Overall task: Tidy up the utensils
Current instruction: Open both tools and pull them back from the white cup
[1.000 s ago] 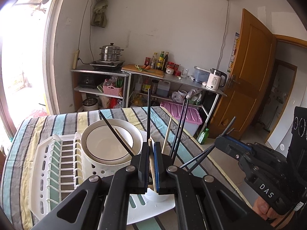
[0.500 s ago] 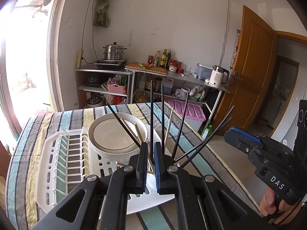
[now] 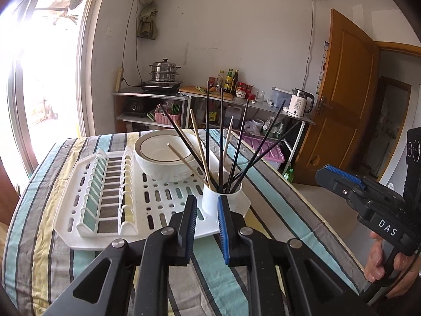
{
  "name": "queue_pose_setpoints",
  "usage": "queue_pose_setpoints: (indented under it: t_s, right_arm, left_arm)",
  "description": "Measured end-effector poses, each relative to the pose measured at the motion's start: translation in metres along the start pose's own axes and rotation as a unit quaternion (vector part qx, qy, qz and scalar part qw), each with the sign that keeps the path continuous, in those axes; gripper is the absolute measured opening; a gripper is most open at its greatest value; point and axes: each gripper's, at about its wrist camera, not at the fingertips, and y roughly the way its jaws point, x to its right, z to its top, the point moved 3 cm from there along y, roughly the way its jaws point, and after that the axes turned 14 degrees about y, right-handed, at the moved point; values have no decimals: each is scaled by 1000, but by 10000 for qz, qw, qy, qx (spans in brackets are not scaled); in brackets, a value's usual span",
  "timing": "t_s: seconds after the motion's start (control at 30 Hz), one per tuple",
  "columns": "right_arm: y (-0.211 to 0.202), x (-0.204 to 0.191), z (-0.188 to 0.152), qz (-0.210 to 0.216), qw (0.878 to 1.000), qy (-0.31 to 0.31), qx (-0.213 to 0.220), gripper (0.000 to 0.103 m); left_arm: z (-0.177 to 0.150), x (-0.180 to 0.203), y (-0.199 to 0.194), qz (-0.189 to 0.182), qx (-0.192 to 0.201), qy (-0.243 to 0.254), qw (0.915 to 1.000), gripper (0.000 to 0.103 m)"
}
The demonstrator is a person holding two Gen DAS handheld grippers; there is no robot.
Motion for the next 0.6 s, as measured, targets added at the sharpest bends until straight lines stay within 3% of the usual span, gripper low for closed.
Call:
queue_pose_setpoints:
  t_s: [0.37, 0.6]
  right_arm:
    - [-32, -11, -60, -93, 9994, -208, -266, 27]
    - [-56, -19, -80, -102, 9995, -243, -178, 27]
  left_arm:
    - [-59, 21, -34, 316, -112, -25, 9994, 16]
    - [-83, 28, -65, 541, -53, -113, 9985, 16]
